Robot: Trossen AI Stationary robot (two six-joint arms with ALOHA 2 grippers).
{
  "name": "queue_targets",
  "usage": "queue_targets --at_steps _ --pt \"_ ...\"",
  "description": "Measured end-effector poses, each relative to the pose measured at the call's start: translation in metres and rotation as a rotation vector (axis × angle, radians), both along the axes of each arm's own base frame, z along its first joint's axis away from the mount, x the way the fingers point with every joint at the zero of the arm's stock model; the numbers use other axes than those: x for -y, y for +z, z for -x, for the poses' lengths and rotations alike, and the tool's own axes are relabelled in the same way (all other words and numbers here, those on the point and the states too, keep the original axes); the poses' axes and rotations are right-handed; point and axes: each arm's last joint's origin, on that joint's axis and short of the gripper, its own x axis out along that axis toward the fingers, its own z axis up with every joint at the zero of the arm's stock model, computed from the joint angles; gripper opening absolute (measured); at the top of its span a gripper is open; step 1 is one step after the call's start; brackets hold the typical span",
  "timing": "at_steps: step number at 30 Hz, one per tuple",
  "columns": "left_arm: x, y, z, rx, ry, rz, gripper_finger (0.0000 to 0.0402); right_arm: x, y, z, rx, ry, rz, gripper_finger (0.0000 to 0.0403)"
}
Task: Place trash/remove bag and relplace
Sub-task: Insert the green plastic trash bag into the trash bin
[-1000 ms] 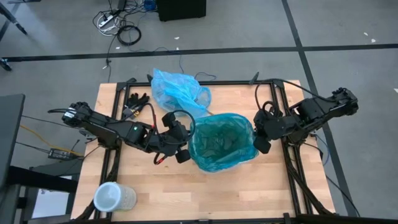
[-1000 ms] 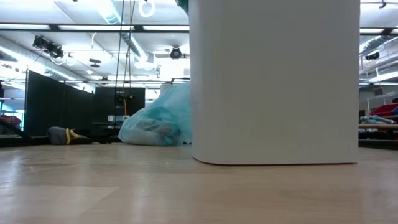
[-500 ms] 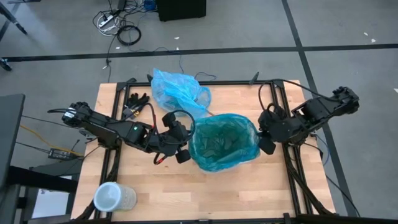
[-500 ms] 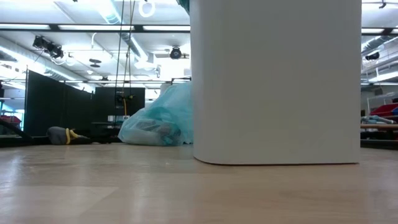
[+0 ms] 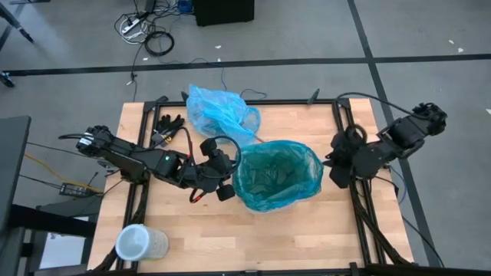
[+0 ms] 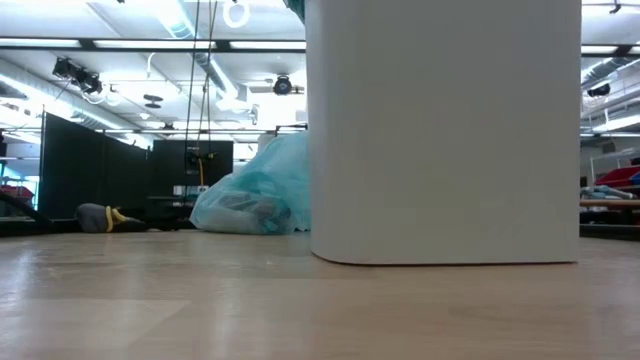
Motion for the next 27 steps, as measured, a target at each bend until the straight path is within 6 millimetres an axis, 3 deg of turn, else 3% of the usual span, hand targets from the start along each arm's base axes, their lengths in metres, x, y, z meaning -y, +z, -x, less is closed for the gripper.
queue_targets --at_steps 6,11,19,27 --pt "0.000 0.000 0.000 0.000 0.000 -0.001 0.0051 0.003 0.010 0.010 0.108 0.017 -0.011 0.0103" --pt "0.000 0.000 0.000 0.000 0.000 -0.001 0.0051 -0.017 0.022 -0.005 0.243 0.229 0.001 0.0103" --pt "0.000 0.000 0.000 0.000 0.002 -0.003 0.0051 -0.038 0.002 -0.028 0.093 0.421 0.076 0.0104" --pt "-0.001 0.000 0.000 0.001 0.007 -0.005 0.0051 -0.040 0.003 -0.028 0.069 0.478 0.016 0.0116"
